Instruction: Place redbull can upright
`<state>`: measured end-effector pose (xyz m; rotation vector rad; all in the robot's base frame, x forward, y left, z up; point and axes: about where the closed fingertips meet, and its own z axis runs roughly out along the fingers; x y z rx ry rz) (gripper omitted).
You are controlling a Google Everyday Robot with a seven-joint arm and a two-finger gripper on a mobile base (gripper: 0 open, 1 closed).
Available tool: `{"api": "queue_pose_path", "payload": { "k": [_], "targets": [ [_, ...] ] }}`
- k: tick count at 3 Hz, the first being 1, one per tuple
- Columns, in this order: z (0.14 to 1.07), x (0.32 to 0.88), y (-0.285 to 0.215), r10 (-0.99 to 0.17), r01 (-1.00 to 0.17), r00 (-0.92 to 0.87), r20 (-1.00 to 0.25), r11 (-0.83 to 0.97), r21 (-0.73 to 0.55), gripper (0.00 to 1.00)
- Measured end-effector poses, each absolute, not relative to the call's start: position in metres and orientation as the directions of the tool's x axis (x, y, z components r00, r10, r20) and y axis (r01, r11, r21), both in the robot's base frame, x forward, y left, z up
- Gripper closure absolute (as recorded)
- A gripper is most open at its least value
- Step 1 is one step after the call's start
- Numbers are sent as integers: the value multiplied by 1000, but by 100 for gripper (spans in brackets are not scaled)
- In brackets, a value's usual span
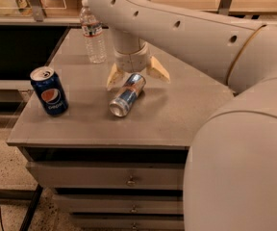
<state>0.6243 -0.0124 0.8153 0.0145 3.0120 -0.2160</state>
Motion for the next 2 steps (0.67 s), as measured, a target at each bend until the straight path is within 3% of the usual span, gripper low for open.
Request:
{"api": "queue_pose_path", "payload": {
  "k": [2],
  "targets": [
    [822,625,-18,89,110,-981,-171,987,-116,0]
  ]
}}
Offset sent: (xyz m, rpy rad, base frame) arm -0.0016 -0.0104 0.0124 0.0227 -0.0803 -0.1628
